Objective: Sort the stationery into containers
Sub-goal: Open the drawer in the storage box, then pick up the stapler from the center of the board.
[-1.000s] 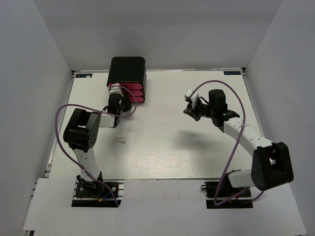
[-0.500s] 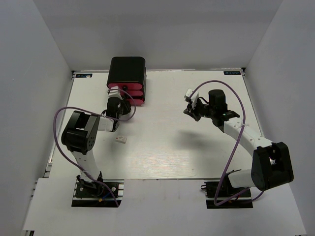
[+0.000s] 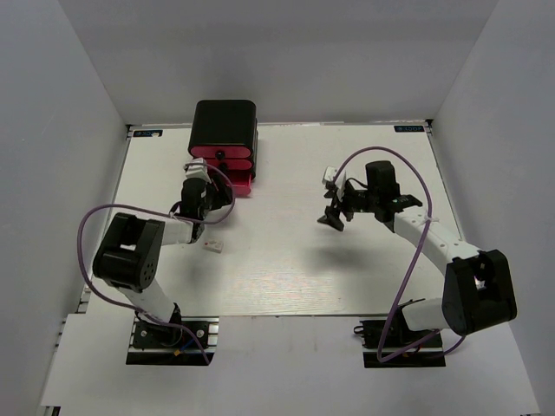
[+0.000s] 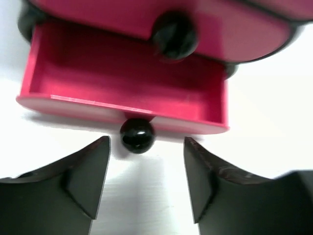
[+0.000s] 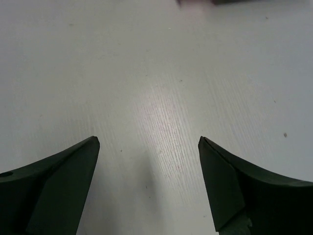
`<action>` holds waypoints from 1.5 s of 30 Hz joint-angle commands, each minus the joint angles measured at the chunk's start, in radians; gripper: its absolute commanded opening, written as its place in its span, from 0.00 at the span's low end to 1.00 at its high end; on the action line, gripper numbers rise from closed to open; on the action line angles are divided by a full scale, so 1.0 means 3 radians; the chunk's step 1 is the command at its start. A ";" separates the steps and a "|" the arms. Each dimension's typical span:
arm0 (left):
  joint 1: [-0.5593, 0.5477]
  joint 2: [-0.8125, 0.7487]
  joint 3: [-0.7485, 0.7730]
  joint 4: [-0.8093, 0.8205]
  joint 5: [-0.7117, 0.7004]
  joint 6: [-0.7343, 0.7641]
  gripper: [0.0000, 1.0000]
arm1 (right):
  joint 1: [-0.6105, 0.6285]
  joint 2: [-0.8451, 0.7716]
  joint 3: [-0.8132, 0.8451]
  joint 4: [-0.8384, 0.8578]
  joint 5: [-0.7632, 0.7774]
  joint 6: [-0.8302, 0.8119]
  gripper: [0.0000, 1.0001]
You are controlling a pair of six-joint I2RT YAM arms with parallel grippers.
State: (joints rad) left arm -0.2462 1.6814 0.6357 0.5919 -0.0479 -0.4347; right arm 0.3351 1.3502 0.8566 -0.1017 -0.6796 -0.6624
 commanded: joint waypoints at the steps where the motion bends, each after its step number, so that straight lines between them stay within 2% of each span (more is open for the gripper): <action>1: -0.0018 -0.0358 -0.0032 -0.0091 0.0103 0.0048 0.74 | 0.0013 0.0065 0.0192 -0.0575 -0.0613 -0.0541 0.90; 3: -0.0018 -0.0582 -0.0124 -0.0142 0.0103 0.0079 0.79 | 0.0043 0.0147 0.0284 -0.0754 -0.0868 -0.0726 0.90; 6: -0.0018 -0.0863 -0.0272 -0.0306 0.0103 0.0109 0.80 | 0.0115 0.0269 0.0371 -0.0914 -0.0986 -0.0890 0.90; 7: -0.0018 -0.1102 -0.0314 -0.0362 0.0103 0.0109 0.80 | 0.0206 0.0290 0.0381 -0.0904 -0.0992 -0.0916 0.90; 10: -0.0018 -0.1523 -0.0386 -0.0805 0.0103 0.0109 0.80 | 0.0431 0.0453 0.0488 -0.0832 -0.0926 -0.0830 0.90; 12: 0.0013 -0.1983 -0.0386 -0.1367 0.0068 0.0013 0.80 | 0.0549 0.0576 0.0560 -0.0730 -0.0834 -0.0672 0.90; 13: 0.0043 -0.2131 -0.0386 -0.1562 0.0037 -0.0130 0.80 | 0.0768 0.0648 0.0576 -0.0553 -0.0727 -0.0585 0.90; 14: 0.0044 -0.2274 -0.0355 -0.1761 -0.0024 -0.0222 0.80 | 0.0835 0.0739 0.0596 -0.0465 -0.0675 -0.0341 0.86; 15: 0.0044 -0.2534 -0.0304 -0.2188 -0.0126 -0.0319 0.82 | 0.0983 0.0791 0.0672 -0.0236 -0.0624 -0.0252 0.77; 16: 0.0044 -0.2653 -0.0263 -0.2410 -0.0294 -0.0497 0.83 | 0.1146 0.0903 0.0713 -0.0153 -0.0396 -0.0140 0.71; 17: 0.0044 -0.2771 -0.0233 -0.2590 -0.0346 -0.0545 0.83 | 0.1300 0.1046 0.0764 -0.0066 -0.0313 0.0175 0.64; 18: 0.0044 -0.2883 -0.0182 -0.2885 -0.0402 -0.0596 0.83 | 0.1372 0.1118 0.0886 0.0102 -0.0241 0.0269 0.53; 20: 0.0044 -0.3231 -0.0151 -0.3264 -0.0591 -0.0841 0.83 | 0.1617 0.1415 0.1046 0.0205 -0.0021 0.0555 0.40; 23: 0.0044 -0.3654 -0.0044 -0.3714 -0.0888 -0.1127 0.84 | 0.1873 0.1762 0.1393 0.0450 0.0174 0.0831 0.30; 25: 0.0044 -0.3824 0.0038 -0.3895 -0.0960 -0.1209 0.86 | 0.2006 0.2022 0.1597 0.0517 0.0408 0.1031 0.30; 27: 0.0044 -0.4029 0.0069 -0.4053 -0.1021 -0.1210 0.86 | 0.2078 0.2181 0.1690 0.0620 0.0588 0.1245 0.37; 33: 0.0044 -0.4255 0.0233 -0.4544 -0.1154 -0.1271 0.86 | 0.2283 0.2560 0.1966 0.0753 0.0869 0.1313 0.44; 36: 0.0044 -0.4382 0.0233 -0.4627 -0.1155 -0.1271 0.86 | 0.2334 0.2688 0.2053 0.0860 0.1129 0.1379 0.47; 45: 0.0013 -0.4561 0.0202 -0.4765 -0.1155 -0.1338 0.86 | 0.2401 0.2924 0.2273 0.0896 0.1391 0.1426 0.52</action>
State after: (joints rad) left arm -0.2394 0.3172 0.6827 -0.8059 -0.3794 -0.8242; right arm 1.0496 2.2154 1.4937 0.1253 -0.3065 -0.2531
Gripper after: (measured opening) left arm 0.851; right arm 0.513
